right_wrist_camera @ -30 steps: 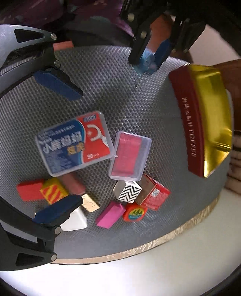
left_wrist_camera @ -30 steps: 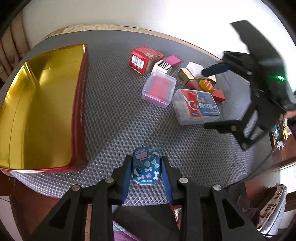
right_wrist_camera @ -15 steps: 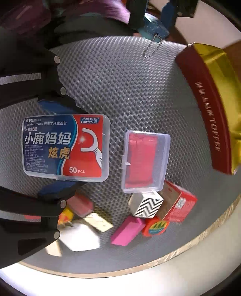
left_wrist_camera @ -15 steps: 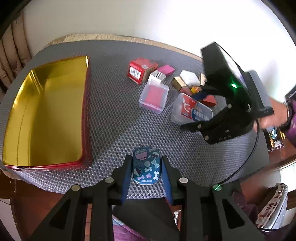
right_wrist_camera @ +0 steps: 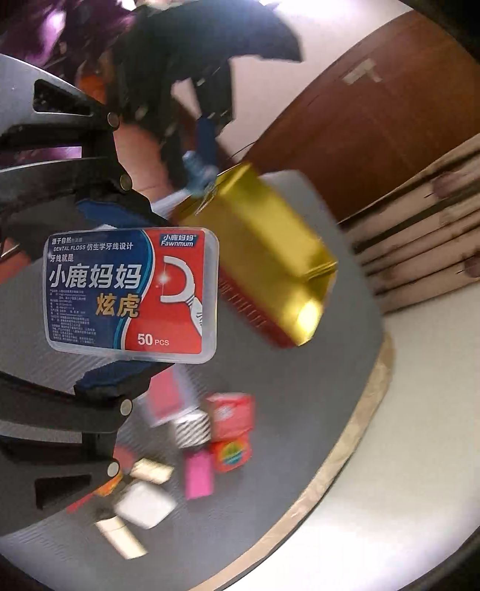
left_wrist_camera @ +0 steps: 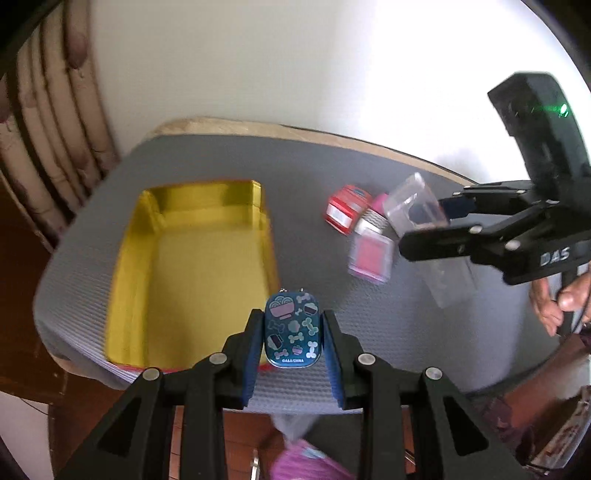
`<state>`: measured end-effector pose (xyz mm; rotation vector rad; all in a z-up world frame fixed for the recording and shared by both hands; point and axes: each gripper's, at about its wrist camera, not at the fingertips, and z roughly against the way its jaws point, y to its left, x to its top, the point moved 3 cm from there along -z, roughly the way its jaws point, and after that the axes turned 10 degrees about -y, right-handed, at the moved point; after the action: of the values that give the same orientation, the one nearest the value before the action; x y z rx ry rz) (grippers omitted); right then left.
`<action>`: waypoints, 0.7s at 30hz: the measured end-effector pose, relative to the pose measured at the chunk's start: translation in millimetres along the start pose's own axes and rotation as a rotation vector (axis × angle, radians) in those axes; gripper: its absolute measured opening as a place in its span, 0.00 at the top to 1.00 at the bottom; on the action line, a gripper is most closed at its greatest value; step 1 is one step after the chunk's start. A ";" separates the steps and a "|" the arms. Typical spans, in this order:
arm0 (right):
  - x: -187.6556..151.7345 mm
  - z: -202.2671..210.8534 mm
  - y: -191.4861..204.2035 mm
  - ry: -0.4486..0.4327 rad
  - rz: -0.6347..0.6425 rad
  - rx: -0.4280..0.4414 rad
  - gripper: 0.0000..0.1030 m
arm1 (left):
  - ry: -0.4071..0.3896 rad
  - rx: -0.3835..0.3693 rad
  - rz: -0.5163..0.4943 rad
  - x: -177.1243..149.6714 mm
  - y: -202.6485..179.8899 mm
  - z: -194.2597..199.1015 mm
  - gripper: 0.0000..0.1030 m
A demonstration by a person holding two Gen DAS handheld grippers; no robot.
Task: Organize rigid objects
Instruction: 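Carry the keychain with the left tool over the gold tin while the right tool carries the floss box there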
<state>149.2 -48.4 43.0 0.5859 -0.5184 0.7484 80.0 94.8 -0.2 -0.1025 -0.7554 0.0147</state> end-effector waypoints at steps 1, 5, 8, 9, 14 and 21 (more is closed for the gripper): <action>7.9 -5.2 6.9 -0.014 -0.003 0.006 0.43 | -0.005 0.018 0.003 3.0 7.4 0.4 0.70; 44.9 -35.0 33.1 -0.062 -0.029 0.053 0.43 | -0.022 0.081 0.004 14.1 41.8 -2.3 0.70; 62.8 -57.6 43.4 -0.077 -0.054 0.078 0.43 | -0.012 0.103 0.022 18.8 66.7 -11.9 0.70; 67.8 -66.9 44.8 -0.078 -0.067 0.084 0.43 | -0.009 0.108 0.029 19.7 72.3 -14.5 0.70; 74.2 -85.5 42.9 -0.088 -0.128 0.096 0.43 | 0.007 0.131 0.042 26.9 92.3 -38.8 0.70; 73.6 -87.1 21.0 -0.102 -0.193 0.088 0.43 | 0.050 0.168 0.025 29.2 109.3 -78.7 0.70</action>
<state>198.9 55.8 32.1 0.7476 -0.5162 0.5621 157.7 198.1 -47.9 0.0473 -0.6997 0.0986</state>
